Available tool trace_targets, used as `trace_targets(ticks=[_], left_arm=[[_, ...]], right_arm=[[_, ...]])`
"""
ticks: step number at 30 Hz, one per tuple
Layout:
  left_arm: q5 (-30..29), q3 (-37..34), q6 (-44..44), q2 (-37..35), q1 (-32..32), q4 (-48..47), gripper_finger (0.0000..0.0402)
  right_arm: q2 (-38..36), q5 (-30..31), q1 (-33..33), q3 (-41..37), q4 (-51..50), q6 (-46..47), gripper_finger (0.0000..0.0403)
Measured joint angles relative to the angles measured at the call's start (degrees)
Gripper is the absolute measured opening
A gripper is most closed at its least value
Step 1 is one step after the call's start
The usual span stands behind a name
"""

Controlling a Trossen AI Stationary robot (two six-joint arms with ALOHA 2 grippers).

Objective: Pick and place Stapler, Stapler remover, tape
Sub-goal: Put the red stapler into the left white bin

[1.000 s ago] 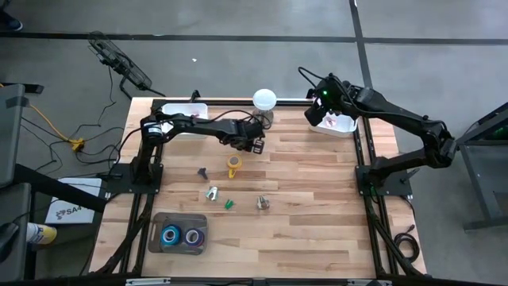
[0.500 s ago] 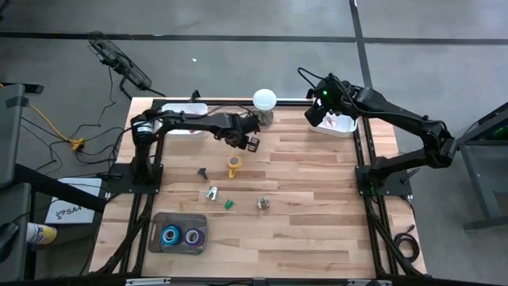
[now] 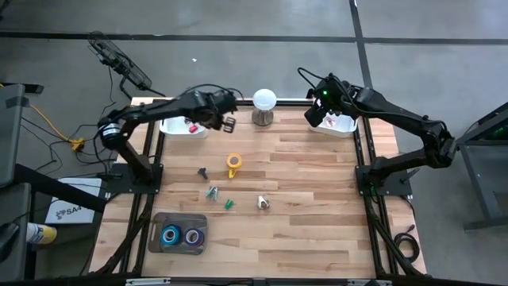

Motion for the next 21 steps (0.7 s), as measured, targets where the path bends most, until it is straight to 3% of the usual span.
trace_targets(ticks=[8,13,21], left_arm=[[-6.53,-0.01,1.49,-4.44,7.15,-9.34,0.0067],[-6.55,-1.25,5.39,-4.39,11.53,-7.91,0.0068],[-1.57,-8.90,9.28,-4.28,17.20,-3.20,0.0068]], right_arm=[[0.00,-1.05,0.00,0.00,0.39,0.13,0.0213],[0.00,-1.03,-0.01,0.00,0.42,0.26,0.0213],[0.00,-1.05,0.00,0.00,0.41,1.50,0.0213]])
